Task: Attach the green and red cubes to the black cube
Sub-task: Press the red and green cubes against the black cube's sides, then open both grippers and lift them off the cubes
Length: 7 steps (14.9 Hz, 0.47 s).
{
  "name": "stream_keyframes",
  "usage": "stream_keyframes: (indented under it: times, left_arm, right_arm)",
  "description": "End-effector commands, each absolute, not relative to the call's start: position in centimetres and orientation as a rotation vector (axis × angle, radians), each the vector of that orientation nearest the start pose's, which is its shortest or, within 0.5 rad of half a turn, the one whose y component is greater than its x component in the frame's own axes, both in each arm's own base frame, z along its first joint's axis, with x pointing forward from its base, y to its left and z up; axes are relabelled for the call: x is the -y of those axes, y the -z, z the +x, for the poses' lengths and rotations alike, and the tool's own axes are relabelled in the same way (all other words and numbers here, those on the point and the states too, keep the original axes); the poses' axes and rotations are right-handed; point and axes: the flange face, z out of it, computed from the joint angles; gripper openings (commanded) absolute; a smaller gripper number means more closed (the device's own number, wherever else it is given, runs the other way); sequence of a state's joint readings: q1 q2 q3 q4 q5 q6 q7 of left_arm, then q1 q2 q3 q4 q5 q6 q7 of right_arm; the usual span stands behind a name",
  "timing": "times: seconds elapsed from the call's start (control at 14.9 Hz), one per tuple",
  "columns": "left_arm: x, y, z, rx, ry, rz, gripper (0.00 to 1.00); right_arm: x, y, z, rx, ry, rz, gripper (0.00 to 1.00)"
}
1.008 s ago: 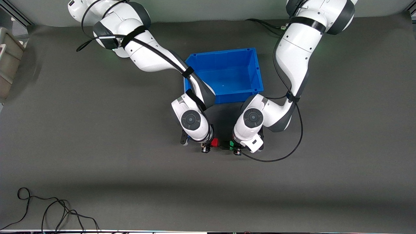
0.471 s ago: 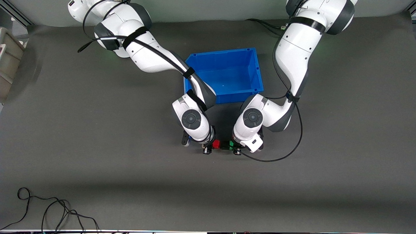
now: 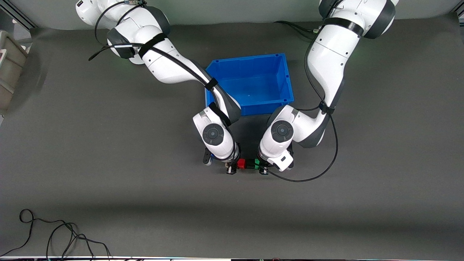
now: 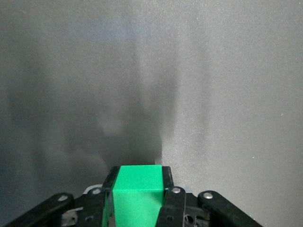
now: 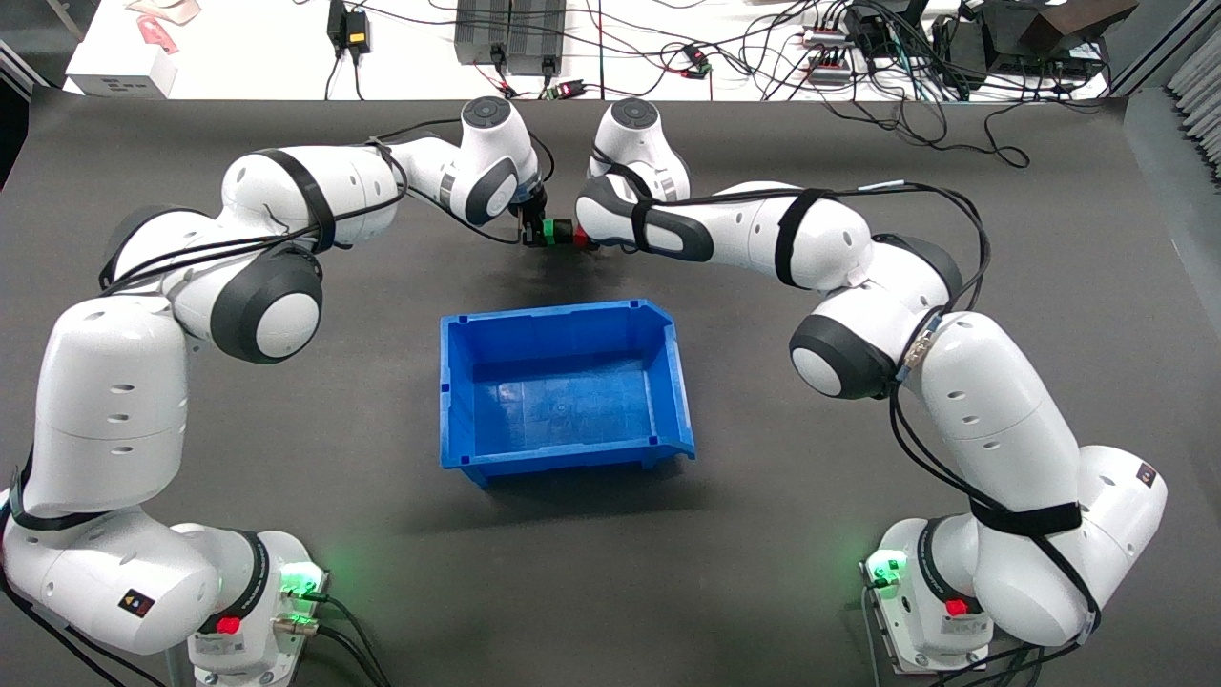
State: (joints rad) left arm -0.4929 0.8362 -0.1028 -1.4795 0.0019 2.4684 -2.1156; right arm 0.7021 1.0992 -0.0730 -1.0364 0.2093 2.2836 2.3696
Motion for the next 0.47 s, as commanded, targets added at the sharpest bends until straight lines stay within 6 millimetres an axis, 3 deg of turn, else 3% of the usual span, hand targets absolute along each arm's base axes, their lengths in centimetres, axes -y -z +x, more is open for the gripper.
stream_keyframes:
  times: [0.0,0.34,0.4]
  left_arm:
    - [40.64,-19.64,61.28,2.352,-0.05,-2.331,0.0]
    - [40.64,-19.64,61.28,2.35,-0.05,-2.333,0.0]
    - [40.65,-19.64,61.28,2.347,-0.048,-2.336,0.11]
  right_arm:
    - [-49.11,-17.58,62.83,-2.355,-0.113,-1.792,0.0]
    - [-49.11,-17.66,62.96,-2.346,-0.115,-1.781,0.0]
    - [-49.12,-17.68,62.97,-2.344,-0.114,-1.782,0.0]
